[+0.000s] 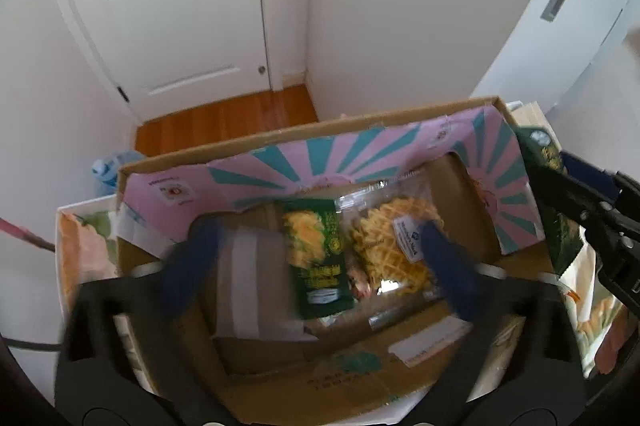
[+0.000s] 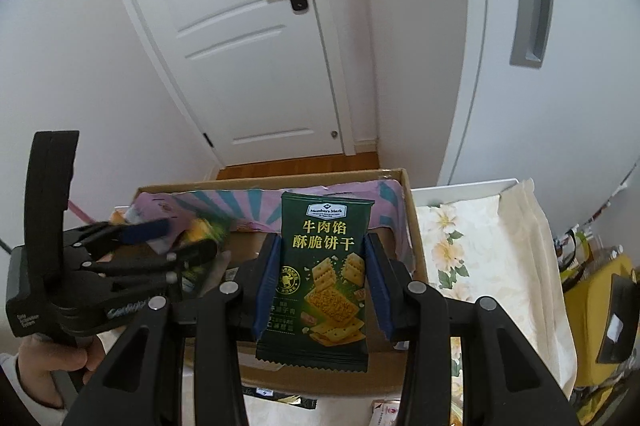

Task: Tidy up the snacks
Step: 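Carry the green packet into the pink box and open the left gripper while the right carries its packet, then lower the green cracker packet into the pink box and open the right gripper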

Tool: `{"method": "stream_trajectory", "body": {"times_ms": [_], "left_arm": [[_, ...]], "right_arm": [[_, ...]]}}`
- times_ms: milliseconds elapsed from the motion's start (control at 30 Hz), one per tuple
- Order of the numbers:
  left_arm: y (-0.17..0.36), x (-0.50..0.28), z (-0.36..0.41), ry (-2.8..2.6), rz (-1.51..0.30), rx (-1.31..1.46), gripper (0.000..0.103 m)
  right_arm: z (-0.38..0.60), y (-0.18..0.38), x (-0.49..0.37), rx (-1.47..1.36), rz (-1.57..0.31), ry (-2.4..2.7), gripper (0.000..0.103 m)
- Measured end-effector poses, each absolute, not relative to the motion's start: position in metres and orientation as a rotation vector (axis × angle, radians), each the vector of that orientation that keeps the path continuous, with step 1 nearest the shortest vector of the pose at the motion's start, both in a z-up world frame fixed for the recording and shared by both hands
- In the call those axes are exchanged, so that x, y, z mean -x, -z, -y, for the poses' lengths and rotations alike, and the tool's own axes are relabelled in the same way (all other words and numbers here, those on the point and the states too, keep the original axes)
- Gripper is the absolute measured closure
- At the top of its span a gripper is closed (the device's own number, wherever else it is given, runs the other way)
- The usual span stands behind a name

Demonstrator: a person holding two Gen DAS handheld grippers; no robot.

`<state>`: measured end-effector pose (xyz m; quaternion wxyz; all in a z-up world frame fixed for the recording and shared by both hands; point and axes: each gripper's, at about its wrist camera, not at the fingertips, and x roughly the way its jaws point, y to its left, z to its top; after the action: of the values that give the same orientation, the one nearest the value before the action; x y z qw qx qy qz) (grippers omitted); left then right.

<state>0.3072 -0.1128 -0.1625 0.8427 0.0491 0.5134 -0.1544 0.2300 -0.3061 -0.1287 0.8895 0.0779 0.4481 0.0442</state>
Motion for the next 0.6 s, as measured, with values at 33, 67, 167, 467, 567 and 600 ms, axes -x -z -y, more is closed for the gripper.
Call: {"method": "stream_trajectory", "body": {"times_ms": [33,67,167,467,567,600], "left_arm": [[0.162,-0.307,0.112,0.337,-1.076,-0.099,0.0],[0.162,-0.307,0.112,0.341,-1.079,-0.106,0.0],[0.162,-0.306,0.111,0.332,-1.08,-0.138,0.0],[0.138,-0.286,0.077,0.261,-1.041,-0.113,0.0],[0.131,-0.283,0.066,0.243,-1.031,-0.09,0.0],[0.129,-0.282,0.063,0.235,-1.027,-0.085,0.0]], "right_arm": [[0.306,0.131,-0.231,-0.172,-0.938,-0.086,0.065],[0.307,0.132,-0.232,-0.183,-0.942,-0.08,0.065],[0.309,0.138,-0.235,-0.201,-0.964,-0.073,0.065],[0.312,0.141,-0.252,-0.247,-1.008,-0.105,0.065],[0.307,0.142,-0.26,-0.239,-1.025,-0.127,0.065],[0.304,0.144,-0.264,-0.243,-1.04,-0.147,0.065]]}}
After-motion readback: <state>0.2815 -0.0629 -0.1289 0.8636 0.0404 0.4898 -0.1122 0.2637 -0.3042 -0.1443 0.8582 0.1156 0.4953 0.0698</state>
